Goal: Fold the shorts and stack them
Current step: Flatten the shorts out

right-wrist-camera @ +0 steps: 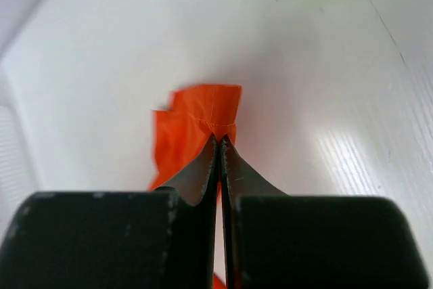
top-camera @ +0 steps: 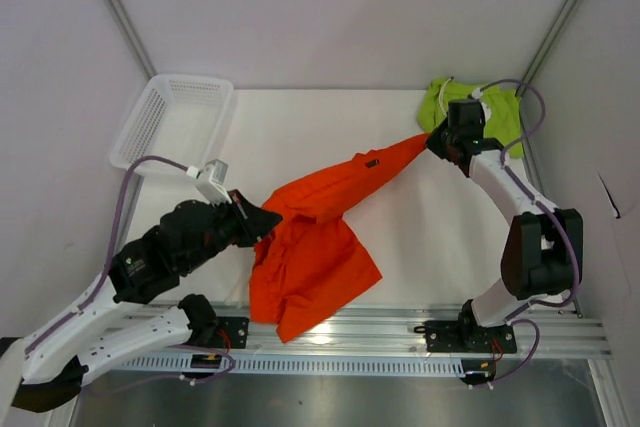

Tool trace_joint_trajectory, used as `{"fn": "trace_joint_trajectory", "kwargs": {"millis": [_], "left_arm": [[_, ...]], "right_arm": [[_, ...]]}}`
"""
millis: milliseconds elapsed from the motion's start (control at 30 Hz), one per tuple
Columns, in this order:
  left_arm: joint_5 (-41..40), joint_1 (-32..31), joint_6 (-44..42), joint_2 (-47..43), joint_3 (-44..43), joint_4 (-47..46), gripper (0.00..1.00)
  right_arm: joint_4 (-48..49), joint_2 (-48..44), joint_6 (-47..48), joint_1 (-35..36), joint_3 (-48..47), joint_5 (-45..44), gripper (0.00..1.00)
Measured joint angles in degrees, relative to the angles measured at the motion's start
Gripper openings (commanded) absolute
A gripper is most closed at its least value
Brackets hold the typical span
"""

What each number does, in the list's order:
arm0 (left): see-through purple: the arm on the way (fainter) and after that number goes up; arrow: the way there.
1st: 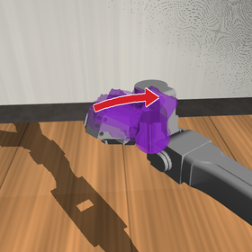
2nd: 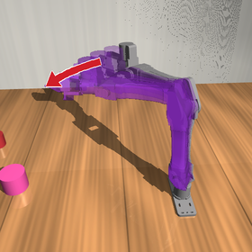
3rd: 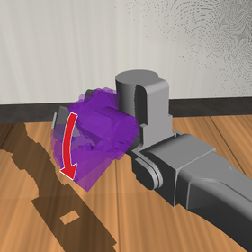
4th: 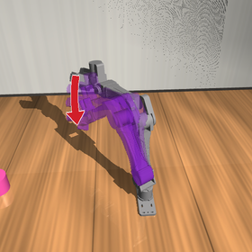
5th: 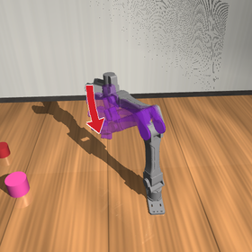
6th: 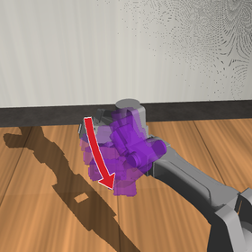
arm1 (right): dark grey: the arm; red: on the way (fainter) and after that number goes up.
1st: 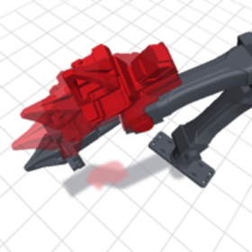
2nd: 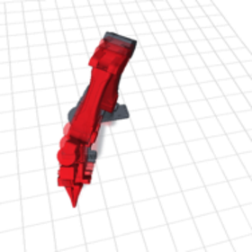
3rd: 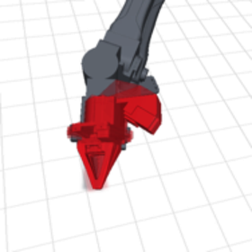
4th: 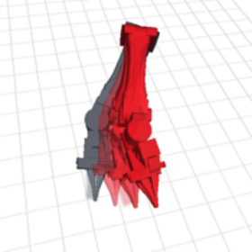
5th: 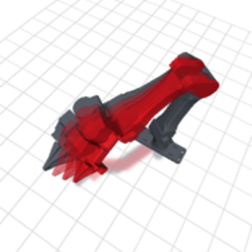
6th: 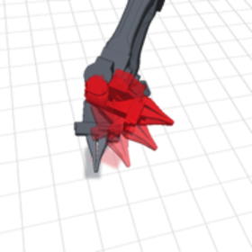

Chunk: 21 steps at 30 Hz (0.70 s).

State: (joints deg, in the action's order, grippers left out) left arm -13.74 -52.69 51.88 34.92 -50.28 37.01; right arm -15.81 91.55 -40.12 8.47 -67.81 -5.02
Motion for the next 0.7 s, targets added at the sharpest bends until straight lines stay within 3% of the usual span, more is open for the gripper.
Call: {"fn": "trace_joint_trajectory", "kwargs": {"millis": [333,700], "left_arm": [[-4.31,0.00,-10.49,7.10,-21.44,0.42,0.00],[1.03,-0.02,-24.55,4.39,-34.99,-3.74,0.00]], "right_arm": [[-8.39,-12.09,3.13,-2.95,-15.78,1.55,0.00],[-10.16,-38.12,4.83,-4.00,-18.05,0.83,0.00]]}}
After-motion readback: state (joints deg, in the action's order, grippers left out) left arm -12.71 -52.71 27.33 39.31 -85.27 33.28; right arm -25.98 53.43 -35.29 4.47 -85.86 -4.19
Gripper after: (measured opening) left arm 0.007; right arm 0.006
